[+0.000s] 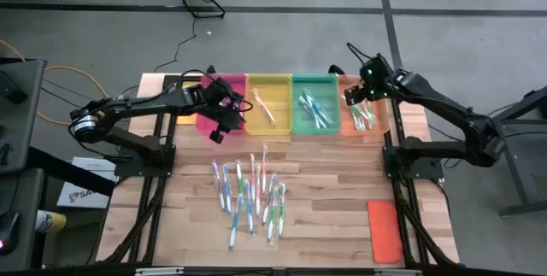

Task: Pick & Place Toothbrushes
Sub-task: Put the purple toothbrush into the pink bin

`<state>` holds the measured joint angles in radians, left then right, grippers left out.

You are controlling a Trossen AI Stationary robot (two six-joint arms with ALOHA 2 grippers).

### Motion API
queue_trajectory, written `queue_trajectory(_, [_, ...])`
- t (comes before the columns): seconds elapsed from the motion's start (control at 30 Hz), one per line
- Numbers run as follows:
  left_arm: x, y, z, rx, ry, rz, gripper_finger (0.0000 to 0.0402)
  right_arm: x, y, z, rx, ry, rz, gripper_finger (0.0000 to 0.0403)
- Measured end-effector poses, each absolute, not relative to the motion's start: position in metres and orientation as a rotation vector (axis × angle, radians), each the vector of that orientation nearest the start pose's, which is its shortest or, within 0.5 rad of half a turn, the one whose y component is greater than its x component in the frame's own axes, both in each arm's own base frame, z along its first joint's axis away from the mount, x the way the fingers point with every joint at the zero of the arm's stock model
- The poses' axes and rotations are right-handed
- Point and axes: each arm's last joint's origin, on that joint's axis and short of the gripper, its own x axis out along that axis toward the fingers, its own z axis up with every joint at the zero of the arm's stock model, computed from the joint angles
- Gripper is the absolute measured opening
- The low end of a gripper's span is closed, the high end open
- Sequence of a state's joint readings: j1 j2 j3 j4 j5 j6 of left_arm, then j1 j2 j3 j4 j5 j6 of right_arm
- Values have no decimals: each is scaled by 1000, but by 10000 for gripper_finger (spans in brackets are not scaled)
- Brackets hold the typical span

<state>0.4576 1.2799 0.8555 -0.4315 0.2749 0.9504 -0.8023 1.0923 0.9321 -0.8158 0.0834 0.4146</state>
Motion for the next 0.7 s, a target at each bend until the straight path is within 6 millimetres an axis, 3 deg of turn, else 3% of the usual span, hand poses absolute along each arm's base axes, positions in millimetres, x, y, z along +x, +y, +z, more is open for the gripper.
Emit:
queue_trajectory(0.27, [227, 72, 208, 544, 898, -392, 122, 153, -97, 300, 552, 691, -877, 197])
queue_trajectory(0.7, [211, 15, 196, 579, 1142, -676, 122, 169, -39, 305, 422, 681, -690, 197])
